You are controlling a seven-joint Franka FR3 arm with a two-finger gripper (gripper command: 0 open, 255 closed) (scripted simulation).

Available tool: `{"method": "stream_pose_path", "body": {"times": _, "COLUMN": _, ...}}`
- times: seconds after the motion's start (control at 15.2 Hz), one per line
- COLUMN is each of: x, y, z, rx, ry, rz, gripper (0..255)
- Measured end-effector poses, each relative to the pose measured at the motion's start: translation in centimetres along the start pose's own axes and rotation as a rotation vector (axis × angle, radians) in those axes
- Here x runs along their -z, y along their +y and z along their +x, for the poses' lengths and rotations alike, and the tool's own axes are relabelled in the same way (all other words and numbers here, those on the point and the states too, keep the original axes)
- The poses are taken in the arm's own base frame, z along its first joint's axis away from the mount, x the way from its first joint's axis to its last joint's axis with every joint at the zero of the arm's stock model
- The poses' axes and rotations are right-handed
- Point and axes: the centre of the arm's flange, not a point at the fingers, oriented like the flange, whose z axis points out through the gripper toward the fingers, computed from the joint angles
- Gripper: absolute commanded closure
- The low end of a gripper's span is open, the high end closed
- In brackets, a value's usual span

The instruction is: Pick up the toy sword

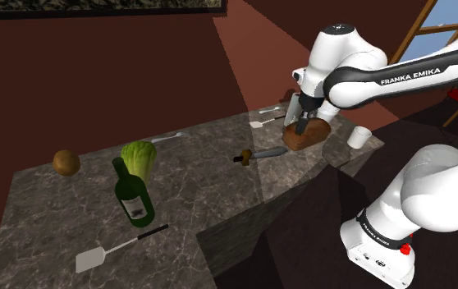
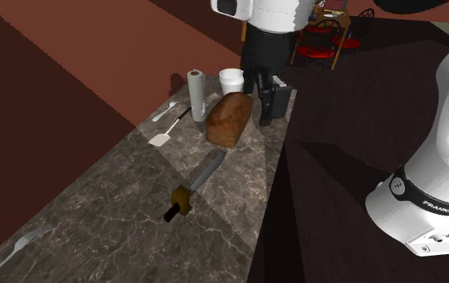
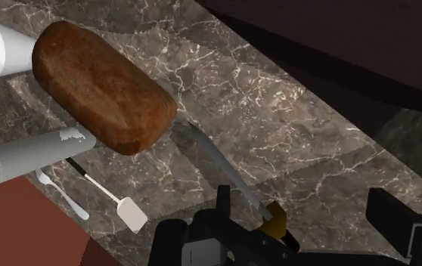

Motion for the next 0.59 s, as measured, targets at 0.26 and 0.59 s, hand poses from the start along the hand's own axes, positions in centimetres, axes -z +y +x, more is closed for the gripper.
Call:
{"method": "stream_pose_path", "body": {"times": 0.26, "x": -4.6, "y": 0.6, "z": 1.4, "rx": 0.128, "ry": 0.024, "rz": -0.021, "gripper": 0}}
{"method": "stream_pose_path", "body": {"times": 0.59, "x": -10.9, "y": 1.2, "z": 3.6, "rx": 0.288, "ry": 0.053, "rz": -0.046, "gripper": 0}}
